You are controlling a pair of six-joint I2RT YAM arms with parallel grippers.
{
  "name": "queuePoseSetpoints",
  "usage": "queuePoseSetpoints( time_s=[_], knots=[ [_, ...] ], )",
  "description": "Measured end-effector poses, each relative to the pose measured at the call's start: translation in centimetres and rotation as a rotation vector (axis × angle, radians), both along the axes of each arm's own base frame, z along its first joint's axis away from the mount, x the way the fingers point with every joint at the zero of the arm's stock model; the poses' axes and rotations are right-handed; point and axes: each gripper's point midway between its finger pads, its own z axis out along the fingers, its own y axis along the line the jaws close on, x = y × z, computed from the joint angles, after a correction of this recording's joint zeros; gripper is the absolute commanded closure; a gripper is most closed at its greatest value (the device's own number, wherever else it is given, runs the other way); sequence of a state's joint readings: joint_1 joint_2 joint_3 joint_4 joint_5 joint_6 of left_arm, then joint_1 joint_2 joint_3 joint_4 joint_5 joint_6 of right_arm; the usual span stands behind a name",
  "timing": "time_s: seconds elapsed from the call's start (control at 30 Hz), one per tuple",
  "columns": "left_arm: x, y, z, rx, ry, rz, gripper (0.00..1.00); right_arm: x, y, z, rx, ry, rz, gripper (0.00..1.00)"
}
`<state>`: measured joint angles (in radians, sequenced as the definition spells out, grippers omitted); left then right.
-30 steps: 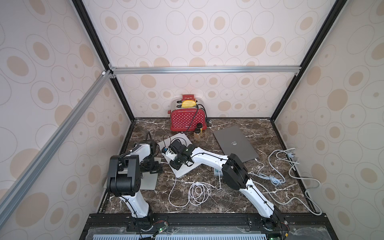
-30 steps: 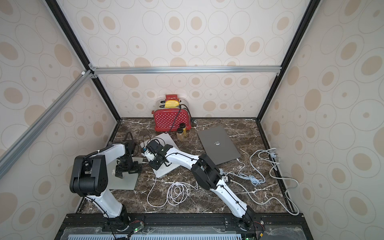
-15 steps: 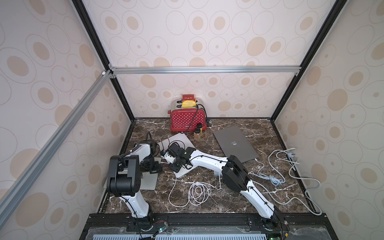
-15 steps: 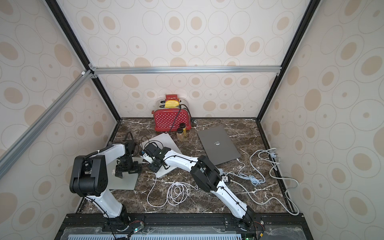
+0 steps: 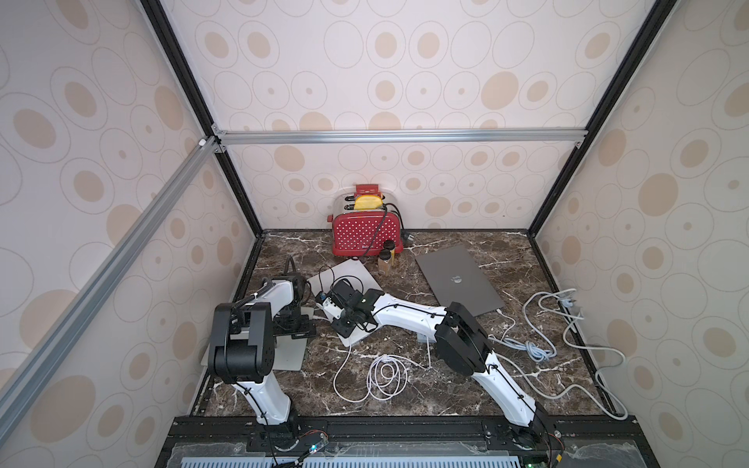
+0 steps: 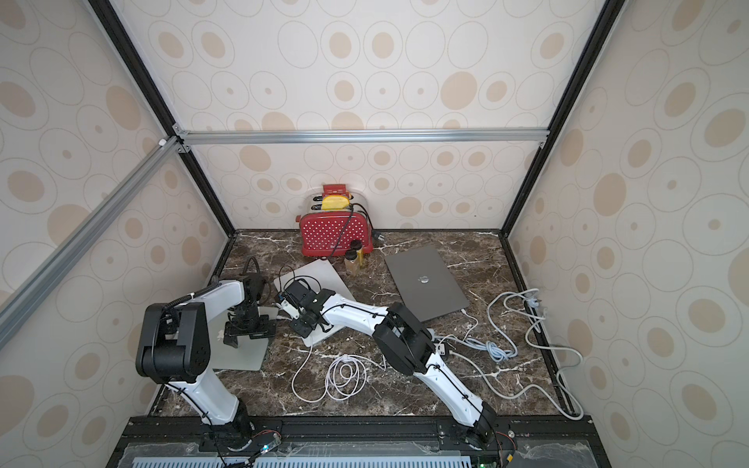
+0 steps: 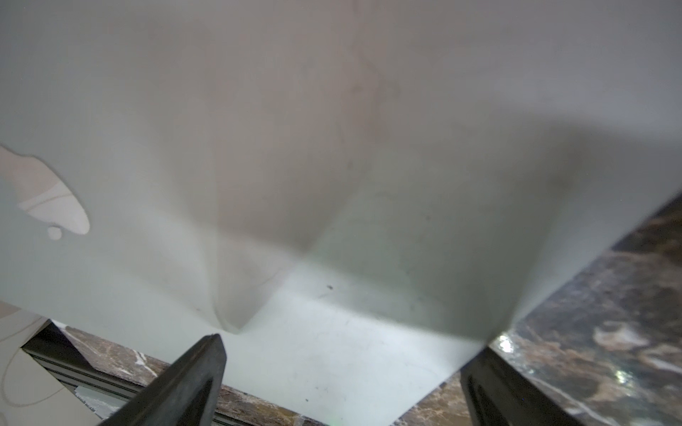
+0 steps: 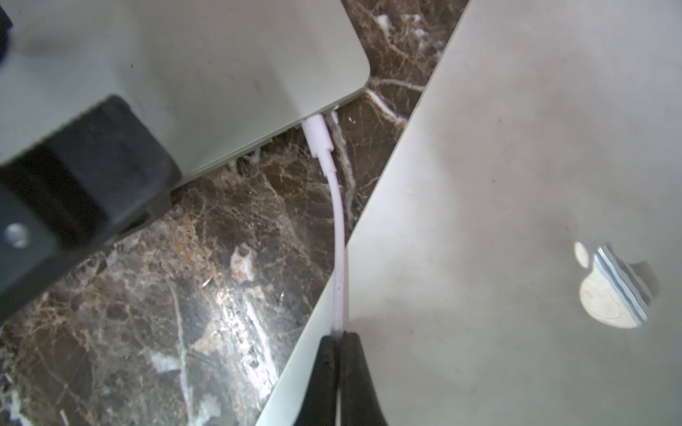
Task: Unplug the laptop charger
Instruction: Remove the charging cable from the laptop, then place the charging cable at the center of the board.
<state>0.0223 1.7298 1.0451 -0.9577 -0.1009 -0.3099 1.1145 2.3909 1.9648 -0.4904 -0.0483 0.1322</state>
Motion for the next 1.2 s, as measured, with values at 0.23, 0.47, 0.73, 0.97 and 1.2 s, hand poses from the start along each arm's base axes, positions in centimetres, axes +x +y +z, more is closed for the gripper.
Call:
queuePoseSetpoints(
  time_s=[0.23,0.47,0.73,0.97,1.2],
  knots=[
    [-0.6,0.3,0.0,0.017,0.028,-0.003,0.01,-0.1,-2.3,0.2,-0.017,-0.04,-0.031,1.0],
    [-0.6,0.3,0.0,0.016,0.031,-0.003,0.02,1.6,-6.7,0.1,-0.093,-0.032,-0.077,1.0],
    [0.0,-0.6,0.0,-0.031,-0.002,0.007,0.02,-2.7,-10.8,-0.3,-0.157,0.049,0.007,1.0],
    [2.0,-3.1,2.6,-0.178,-0.168,0.015,0.01,-5.6,-13.2,-0.6,-0.224,0.093,0.028,0.68],
    [3.7,-6.4,6.3,-0.332,-0.344,-0.02,0.01,-2.8,-12.5,2.6,-0.173,0.034,-0.042,0.35]
  ],
)
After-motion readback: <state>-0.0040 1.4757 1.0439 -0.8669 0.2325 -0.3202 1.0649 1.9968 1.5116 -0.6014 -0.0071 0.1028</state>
